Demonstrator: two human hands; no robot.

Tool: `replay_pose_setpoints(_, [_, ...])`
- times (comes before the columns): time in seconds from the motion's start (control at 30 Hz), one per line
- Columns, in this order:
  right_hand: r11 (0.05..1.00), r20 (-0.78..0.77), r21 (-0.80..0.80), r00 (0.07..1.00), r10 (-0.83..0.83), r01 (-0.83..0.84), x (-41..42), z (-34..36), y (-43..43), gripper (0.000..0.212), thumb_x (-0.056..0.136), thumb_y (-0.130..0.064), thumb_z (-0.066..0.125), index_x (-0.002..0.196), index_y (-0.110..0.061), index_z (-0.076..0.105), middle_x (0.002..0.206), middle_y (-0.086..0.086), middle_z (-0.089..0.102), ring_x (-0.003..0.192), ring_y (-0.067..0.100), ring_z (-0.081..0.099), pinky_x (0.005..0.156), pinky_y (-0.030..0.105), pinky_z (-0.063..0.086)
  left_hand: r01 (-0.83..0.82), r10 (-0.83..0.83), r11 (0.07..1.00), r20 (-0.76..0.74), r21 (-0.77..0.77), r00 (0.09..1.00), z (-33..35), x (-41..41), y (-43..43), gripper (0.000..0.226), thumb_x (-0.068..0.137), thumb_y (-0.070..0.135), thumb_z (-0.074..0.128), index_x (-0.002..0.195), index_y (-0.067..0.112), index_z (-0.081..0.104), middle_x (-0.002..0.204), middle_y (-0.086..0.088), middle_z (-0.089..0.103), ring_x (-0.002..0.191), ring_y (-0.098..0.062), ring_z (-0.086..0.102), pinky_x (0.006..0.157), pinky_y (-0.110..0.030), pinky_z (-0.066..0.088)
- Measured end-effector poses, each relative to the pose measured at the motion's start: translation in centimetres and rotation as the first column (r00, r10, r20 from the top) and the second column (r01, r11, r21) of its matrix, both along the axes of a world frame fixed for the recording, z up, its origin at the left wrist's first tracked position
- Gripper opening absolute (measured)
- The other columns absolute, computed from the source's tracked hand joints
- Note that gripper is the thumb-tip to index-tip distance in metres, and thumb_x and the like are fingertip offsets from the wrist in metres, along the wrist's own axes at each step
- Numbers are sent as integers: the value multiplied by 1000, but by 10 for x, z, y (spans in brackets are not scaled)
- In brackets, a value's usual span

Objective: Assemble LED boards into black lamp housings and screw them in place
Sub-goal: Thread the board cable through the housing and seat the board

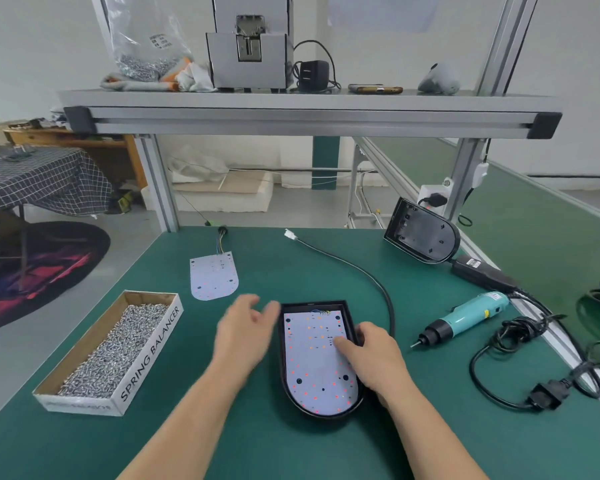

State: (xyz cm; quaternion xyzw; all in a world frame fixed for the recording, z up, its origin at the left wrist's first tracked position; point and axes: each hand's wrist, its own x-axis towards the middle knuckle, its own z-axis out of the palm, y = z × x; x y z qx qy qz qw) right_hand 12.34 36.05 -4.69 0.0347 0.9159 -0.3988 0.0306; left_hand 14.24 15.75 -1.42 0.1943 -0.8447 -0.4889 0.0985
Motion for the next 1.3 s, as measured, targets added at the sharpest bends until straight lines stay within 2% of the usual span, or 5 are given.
replay_pose_setpoints(0.17, [1000,7,-16,1000,-19,19,-1,0,0,31,88,-38,65,77,-14,50,79,-1,58,76,24,53,62,34,37,-349,285,847,-213,-401,935,29,19,-114,20,90,5,59,93,14,77,92,-4,73,81,-30,63,78,-36,50])
replay_pose_setpoints(0.33, [999,28,-28,999,-17,18,-2,0,0,29,88,-39,65,82,-13,54,84,0,62,83,25,58,65,34,40,22,227,748,286,-663,931,16,25,-170,24,91,22,71,115,17,73,116,-9,72,99,-31,66,90,-40,54])
replay_pose_setpoints(0.5, [998,36,-50,999,-23,24,-1,1,0,28,86,-40,65,83,-13,56,86,0,64,86,25,60,69,35,44,0,216,737,236,-676,948,-2,21,-172,8,87,15,74,85,22,78,90,-2,74,78,-25,62,72,-33,50])
replay_pose_setpoints(0.6, [998,43,-61,999,-27,29,-1,1,0,27,86,-39,65,84,-13,57,85,-1,64,86,25,62,68,35,45,-69,240,736,164,-674,957,-6,21,-174,28,82,5,73,62,24,68,69,2,65,67,-23,56,63,-32,42])
replay_pose_setpoints(1.3, [997,22,-75,1000,-16,17,0,2,1,30,87,-37,66,76,-15,49,78,-2,58,70,19,49,60,33,37,-298,353,794,2,-530,936,-7,28,-194,27,85,7,70,73,31,74,83,-2,74,73,-32,67,73,-44,59])
